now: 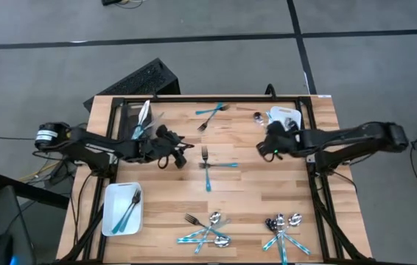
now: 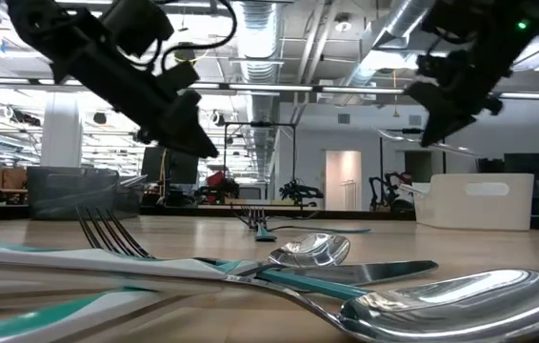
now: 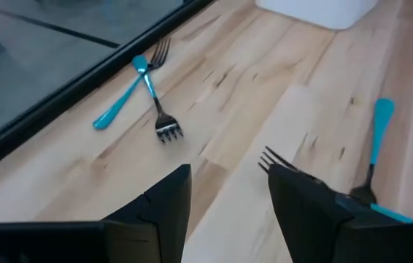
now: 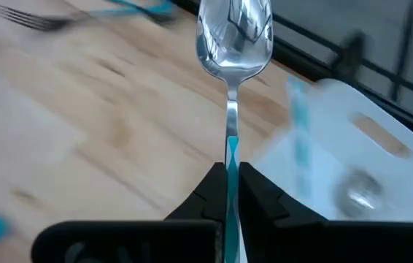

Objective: Sort silverware by color (type)
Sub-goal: Put the blue white spoon into the right white bin

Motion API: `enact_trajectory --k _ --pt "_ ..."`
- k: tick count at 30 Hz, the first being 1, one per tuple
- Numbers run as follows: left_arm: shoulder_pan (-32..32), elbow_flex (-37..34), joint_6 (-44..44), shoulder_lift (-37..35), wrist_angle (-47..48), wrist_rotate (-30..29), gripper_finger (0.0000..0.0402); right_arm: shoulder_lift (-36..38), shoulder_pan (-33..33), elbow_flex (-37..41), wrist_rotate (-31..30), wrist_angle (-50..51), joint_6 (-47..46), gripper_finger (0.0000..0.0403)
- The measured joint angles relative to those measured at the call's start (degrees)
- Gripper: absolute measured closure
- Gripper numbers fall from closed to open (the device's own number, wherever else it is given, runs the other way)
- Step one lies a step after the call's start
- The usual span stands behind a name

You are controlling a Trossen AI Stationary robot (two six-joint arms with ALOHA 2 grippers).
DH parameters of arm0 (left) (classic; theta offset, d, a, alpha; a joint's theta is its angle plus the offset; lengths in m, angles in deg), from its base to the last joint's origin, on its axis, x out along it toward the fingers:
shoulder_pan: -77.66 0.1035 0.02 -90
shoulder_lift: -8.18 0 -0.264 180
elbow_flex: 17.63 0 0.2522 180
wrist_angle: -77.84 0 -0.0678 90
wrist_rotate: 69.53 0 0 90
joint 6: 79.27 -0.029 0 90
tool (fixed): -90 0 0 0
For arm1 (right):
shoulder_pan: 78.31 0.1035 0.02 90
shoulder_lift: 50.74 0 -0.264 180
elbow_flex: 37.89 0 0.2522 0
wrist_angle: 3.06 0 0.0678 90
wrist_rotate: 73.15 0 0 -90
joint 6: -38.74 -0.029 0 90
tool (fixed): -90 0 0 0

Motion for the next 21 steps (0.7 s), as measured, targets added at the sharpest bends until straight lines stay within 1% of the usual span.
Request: enact_trajectory --k 3,5,7,9,12,16,18,21 --pt "1.14 0.12 -0.3 2.79 -3.1 1.48 0.023 2.8 -3.47 1.89 -0.41 1.67 0.12 0.0364" --pt "1.86 0.59 -0.32 4.77 -4.57 2.96 0.023 3.96 -5.62 3.13 -2.07 3.79 0.12 0.0363" --pt "2.45 0.55 -0.33 6.3 -6.01 3.62 0.023 4.57 -8.02 4.4 -2.99 3.87 1.23 0.0361" --pt "3.04 0.57 -0.34 7.66 -7.64 4.69 0.023 4.92 -10.53 5.42 -2.93 3.89 3.33 0.0356" --pt "3.77 0.57 -0.33 8.9 -8.96 5.73 0.023 4.88 -13.19 6.97 -2.83 2.17 4.0 0.0346" --pt "4.25 0.57 -0.32 9.4 -9.11 6.23 0.023 4.61 -15.78 8.29 -2.02 1.32 4.15 0.0329" --pt "4.25 0.57 0.21 9.4 -9.19 6.29 0.023 4.62 -16.08 8.37 -1.44 1.37 4.19 0.0316" --pt "4.27 0.57 0.63 9.4 -9.16 9.16 0.023 4.61 -16.1 8.37 -1.2 0.48 4.22 0.0288"
